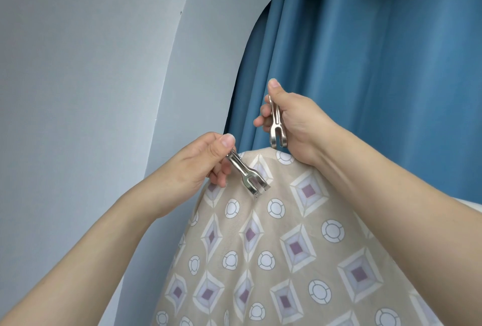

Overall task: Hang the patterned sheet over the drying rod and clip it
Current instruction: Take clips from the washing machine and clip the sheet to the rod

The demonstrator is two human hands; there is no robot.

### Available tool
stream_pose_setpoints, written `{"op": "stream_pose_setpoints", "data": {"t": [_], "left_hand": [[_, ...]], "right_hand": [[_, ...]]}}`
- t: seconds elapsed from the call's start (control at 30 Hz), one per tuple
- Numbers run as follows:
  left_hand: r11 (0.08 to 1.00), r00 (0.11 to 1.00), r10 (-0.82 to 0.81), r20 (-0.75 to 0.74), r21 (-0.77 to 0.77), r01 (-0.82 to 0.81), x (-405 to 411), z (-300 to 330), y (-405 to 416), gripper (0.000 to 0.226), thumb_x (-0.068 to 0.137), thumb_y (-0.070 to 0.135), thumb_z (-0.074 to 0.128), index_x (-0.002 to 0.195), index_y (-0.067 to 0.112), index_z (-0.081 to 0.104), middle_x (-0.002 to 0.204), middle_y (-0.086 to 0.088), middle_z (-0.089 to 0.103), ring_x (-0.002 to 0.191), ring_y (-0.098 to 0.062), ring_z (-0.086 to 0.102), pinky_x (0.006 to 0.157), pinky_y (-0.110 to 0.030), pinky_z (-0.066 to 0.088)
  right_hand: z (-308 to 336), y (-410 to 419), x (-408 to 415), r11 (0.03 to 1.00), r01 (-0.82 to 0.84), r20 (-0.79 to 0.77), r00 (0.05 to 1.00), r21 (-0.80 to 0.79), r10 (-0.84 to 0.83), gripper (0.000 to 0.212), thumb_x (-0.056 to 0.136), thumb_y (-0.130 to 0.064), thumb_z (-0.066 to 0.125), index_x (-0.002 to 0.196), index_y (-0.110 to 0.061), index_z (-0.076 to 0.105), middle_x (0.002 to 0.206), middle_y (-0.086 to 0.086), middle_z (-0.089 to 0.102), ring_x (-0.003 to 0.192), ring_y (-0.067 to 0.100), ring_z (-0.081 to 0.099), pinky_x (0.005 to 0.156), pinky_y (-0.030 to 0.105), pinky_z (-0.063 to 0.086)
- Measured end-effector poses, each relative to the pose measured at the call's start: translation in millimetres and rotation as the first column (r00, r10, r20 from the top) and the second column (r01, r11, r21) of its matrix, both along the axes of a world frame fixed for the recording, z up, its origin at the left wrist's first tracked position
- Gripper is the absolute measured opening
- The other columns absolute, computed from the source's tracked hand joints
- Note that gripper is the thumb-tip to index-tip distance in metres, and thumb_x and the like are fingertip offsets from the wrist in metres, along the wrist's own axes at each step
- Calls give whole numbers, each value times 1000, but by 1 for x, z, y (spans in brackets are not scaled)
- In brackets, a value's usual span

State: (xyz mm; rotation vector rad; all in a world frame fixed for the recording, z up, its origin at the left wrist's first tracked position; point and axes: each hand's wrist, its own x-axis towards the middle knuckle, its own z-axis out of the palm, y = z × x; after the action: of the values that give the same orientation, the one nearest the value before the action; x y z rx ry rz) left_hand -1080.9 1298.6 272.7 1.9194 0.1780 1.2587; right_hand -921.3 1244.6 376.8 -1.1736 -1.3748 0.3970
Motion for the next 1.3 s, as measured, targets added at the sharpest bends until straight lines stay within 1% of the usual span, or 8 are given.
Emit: {"op": "stream_pose_setpoints", "data": {"t": [0.27, 0.63, 0.77, 0.87, 1.03, 1.17, 1.23, 1.3], "left_hand": [[999, 999, -27, 31, -24, 28, -1, -6, 6, 65, 78, 65, 50, 101, 5, 56, 73, -2, 59, 67, -21, 56, 71, -31, 48], [998, 998, -38, 43, -44, 40, -7, -15, 9, 65, 81, 65, 49, 101, 3, 56, 71, -1, 58, 71, -25, 56, 73, -34, 47], [997, 998, -45, 50, -52, 48, -10, -18, 14, 66, 81, 63, 50, 101, 1, 55, 73, -3, 57, 73, -28, 57, 72, -33, 47], [997, 998, -49, 44, -52, 51, -14, -20, 18, 67, 81, 63, 50, 102, -1, 55, 74, -4, 58, 72, -27, 57, 72, -32, 48], [997, 998, -42, 44, -70, 45, -21, -21, 21, 63, 80, 63, 51, 99, 4, 56, 73, -3, 58, 72, -27, 57, 71, -30, 48], [997, 1000, 1, 22, -74, 1, -25, -28, 22, 68, 76, 65, 52, 101, 2, 55, 73, -1, 59, 69, -19, 57, 73, -29, 49], [996, 1000, 28, 11, -79, -27, -30, -34, 23, 66, 74, 65, 53, 101, 5, 56, 71, 4, 59, 69, -15, 58, 74, -27, 49], [994, 999, 54, 5, -90, -53, -37, -42, 27, 60, 75, 65, 53, 99, 11, 58, 72, 5, 60, 70, -15, 58, 78, -30, 48]], "right_hand": [[-2, 1, -15, 1000, 12, -229, 973, 17, -8, 32, 101, -40, 45, 85, -13, 48, 47, -5, 53, 63, 21, 57, 70, 33, 43], [-14, 5, -18, 981, 181, 97, 980, -74, -174, 32, 102, -40, 41, 97, -9, 47, 73, 7, 67, 68, 23, 62, 65, 32, 39], [-13, -3, -19, 966, 190, 221, 964, -178, -149, 36, 101, -43, 41, 91, -10, 49, 79, 10, 70, 93, 33, 69, 70, 38, 47], [-10, -11, -25, 907, 286, 490, 865, -308, -107, 54, 100, -53, 35, 97, -4, 59, 97, 15, 71, 65, 27, 60, 58, 27, 45], [-9, -16, -29, 908, 330, 633, 768, -257, -99, 59, 99, -58, 31, 100, -5, 57, 72, 5, 65, 29, 7, 43, 34, 14, 30], [-18, -18, -26, 916, 360, 671, 725, -177, -155, 55, 96, -64, 28, 125, -19, 41, 95, -5, 64, 79, 6, 64, 67, 26, 41], [-27, -22, -27, 933, 345, 706, 686, -102, -176, 44, 98, -57, 33, 126, -23, 36, 93, -14, 57, 78, 3, 63, 67, 22, 41], [-37, -25, -28, 927, 364, 819, 504, 89, -276, 47, 98, -52, 39, 134, -23, 30, 108, -11, 53, 94, 10, 63, 77, 24, 42]]}}
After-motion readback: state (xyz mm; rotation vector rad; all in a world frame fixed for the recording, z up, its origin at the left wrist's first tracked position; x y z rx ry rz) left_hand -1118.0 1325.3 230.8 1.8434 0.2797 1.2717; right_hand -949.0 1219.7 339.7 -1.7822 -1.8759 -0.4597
